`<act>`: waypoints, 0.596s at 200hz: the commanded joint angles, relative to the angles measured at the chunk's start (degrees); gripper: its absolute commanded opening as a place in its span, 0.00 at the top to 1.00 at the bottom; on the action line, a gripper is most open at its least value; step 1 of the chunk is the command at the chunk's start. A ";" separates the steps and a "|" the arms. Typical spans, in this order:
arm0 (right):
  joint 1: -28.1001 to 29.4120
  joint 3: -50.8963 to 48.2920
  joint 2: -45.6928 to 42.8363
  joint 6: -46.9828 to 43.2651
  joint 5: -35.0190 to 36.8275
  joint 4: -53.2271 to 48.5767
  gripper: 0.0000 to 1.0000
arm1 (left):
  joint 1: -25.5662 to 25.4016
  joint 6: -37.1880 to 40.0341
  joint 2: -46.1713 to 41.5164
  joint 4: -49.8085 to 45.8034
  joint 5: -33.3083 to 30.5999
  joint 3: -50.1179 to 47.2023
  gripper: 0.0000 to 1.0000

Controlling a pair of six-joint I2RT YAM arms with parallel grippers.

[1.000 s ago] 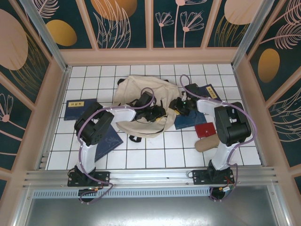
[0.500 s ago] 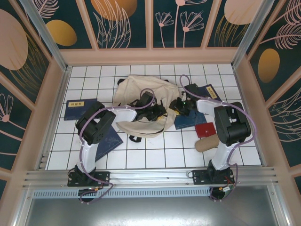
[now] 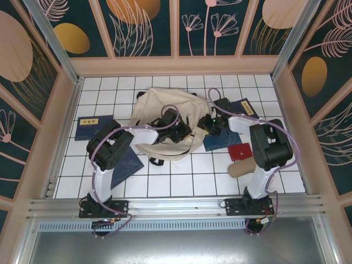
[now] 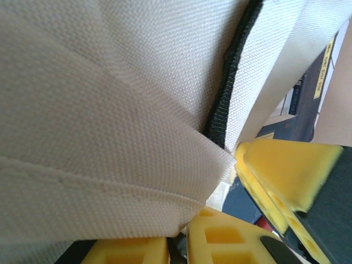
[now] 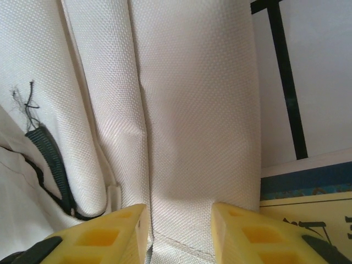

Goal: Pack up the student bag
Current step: Unzip the student bag at the top-center of the table.

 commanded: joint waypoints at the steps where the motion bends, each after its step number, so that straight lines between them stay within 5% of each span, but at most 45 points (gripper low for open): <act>1: 0.54 0.58 1.40 0.88 3.54 -2.91 0.63 | -0.17 -0.63 -3.76 1.54 0.11 -2.09 0.88; 37: 0.47 0.80 2.36 1.48 3.41 -2.79 0.63 | -0.19 -0.42 -4.03 2.20 0.48 -2.61 0.99; 81: 0.47 1.33 2.55 1.36 4.55 -3.22 0.63 | -0.18 0.02 -4.21 2.55 1.09 -2.87 1.00; 119: 0.64 1.55 3.12 1.23 2.05 -1.59 0.63 | -0.20 0.78 -3.77 6.24 3.56 -3.49 0.81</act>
